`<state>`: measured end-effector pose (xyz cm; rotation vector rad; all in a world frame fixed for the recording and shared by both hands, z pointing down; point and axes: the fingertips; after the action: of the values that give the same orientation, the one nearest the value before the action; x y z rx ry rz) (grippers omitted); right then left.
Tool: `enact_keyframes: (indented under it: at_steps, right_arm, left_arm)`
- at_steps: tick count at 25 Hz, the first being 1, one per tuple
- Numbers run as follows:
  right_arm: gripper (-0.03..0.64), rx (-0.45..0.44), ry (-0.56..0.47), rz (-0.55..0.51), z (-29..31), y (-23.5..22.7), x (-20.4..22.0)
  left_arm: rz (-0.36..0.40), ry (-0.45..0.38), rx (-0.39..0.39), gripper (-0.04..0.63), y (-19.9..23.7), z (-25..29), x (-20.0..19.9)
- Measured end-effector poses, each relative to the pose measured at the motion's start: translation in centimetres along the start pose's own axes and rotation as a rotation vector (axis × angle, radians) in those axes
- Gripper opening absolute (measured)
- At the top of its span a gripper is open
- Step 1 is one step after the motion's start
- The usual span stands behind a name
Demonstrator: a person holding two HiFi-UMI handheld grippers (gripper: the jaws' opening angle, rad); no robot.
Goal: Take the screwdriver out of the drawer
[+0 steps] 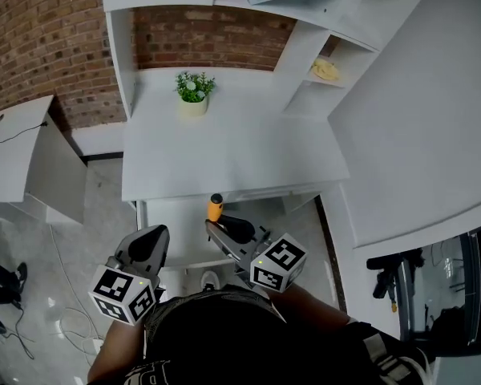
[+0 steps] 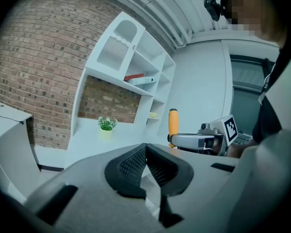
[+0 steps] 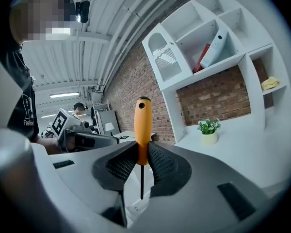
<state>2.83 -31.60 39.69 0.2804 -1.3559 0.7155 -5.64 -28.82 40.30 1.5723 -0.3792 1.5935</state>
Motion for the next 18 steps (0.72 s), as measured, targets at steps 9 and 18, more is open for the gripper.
enact_keyframes:
  at_steps: [9,18]
  right_arm:
    - [0.074,0.102,-0.025,0.031,-1.7,6.9,1.1]
    - [0.074,0.163,-0.038,0.038,-3.7,13.4,2.9]
  left_arm:
    - [0.036,0.026,0.092,0.017,-2.1,-6.5,0.3]
    - [0.038,0.041,0.14,0.017,-3.8,-13.0,2.7]
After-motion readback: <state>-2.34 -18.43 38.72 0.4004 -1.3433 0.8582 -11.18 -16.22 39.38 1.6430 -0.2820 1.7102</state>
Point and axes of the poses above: the fingertips, and each gripper's own axes: z forward along the fingers, y to its left, x out of its underside, and after that the axes turned 13 degrees about x, right-handed
